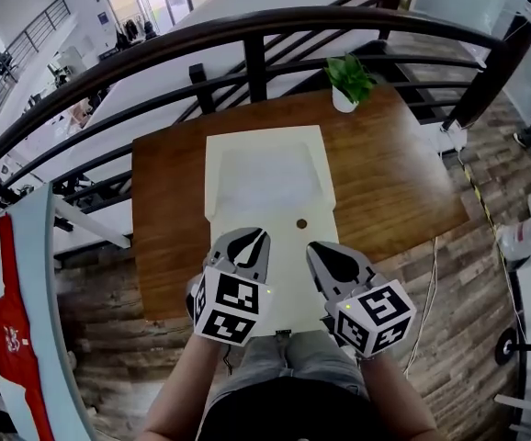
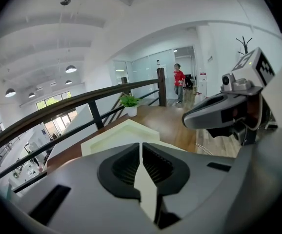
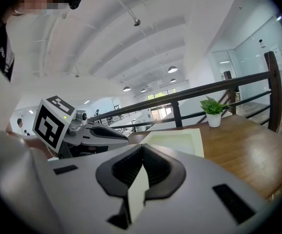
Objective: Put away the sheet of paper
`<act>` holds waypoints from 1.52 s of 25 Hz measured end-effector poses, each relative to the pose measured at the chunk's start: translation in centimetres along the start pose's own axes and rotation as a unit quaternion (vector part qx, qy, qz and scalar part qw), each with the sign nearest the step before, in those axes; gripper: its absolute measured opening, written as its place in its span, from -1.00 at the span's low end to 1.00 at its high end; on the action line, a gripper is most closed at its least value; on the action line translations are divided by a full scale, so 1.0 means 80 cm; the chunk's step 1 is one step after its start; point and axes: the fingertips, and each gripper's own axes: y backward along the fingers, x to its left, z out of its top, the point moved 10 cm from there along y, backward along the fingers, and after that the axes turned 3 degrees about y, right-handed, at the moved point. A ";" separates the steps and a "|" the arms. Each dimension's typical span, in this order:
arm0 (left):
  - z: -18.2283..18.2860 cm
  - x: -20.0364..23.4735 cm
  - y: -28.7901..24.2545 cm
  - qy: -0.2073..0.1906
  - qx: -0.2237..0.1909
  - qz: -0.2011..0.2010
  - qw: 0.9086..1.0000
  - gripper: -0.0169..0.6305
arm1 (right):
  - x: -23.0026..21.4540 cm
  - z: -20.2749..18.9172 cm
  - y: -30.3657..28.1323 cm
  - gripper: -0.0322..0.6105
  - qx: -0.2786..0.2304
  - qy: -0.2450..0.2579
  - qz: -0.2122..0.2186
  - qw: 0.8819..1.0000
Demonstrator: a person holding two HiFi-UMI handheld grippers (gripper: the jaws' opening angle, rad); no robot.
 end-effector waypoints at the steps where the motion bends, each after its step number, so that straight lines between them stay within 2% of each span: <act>1: 0.000 0.000 0.004 0.008 -0.005 -0.004 1.000 -0.85 | 0.003 0.002 0.001 -0.81 -0.003 0.003 0.000 1.000; 6: -0.010 0.003 0.026 0.066 -0.031 -0.021 0.997 -0.87 | 0.017 0.007 0.007 -0.81 -0.010 0.014 0.005 1.000; 18: -0.034 0.005 0.064 0.129 -0.078 -0.057 0.987 -0.88 | 0.040 0.006 0.008 -0.81 -0.005 0.034 0.028 0.999; 23: -0.043 -0.003 0.066 0.117 -0.066 -0.058 0.989 -0.88 | 0.046 0.007 0.007 -0.81 -0.001 0.045 0.038 0.998; 38: -0.050 -0.004 0.063 0.136 -0.062 -0.063 0.987 -0.89 | 0.044 -0.002 0.003 -0.82 0.017 0.051 0.031 0.998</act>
